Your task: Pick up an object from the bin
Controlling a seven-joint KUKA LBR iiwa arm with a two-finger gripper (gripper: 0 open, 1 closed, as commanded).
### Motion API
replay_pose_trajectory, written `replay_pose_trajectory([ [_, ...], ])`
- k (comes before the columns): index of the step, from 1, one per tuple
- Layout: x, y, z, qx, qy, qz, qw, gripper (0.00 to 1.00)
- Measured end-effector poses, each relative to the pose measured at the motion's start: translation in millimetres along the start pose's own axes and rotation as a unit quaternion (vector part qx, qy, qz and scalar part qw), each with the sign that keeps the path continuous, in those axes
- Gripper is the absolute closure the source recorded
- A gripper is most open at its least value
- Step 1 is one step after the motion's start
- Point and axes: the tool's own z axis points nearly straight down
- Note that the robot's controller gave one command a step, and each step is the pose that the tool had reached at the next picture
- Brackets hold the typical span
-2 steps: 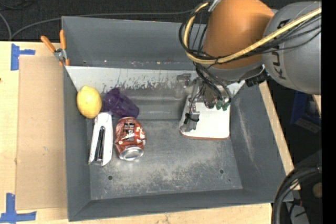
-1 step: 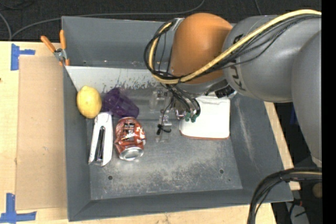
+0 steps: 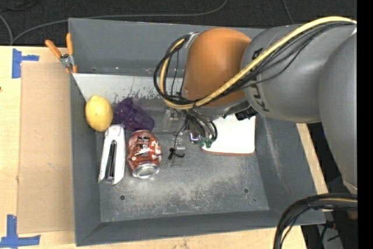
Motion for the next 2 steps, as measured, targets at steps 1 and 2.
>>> replay_pose_trajectory([
  [1,-23.4,48,58,-0.001,0.0041,0.008,1.0,0.0],
  [2,-15.7,29,66,-0.002,-0.0073,0.004,1.0,0.0],
])
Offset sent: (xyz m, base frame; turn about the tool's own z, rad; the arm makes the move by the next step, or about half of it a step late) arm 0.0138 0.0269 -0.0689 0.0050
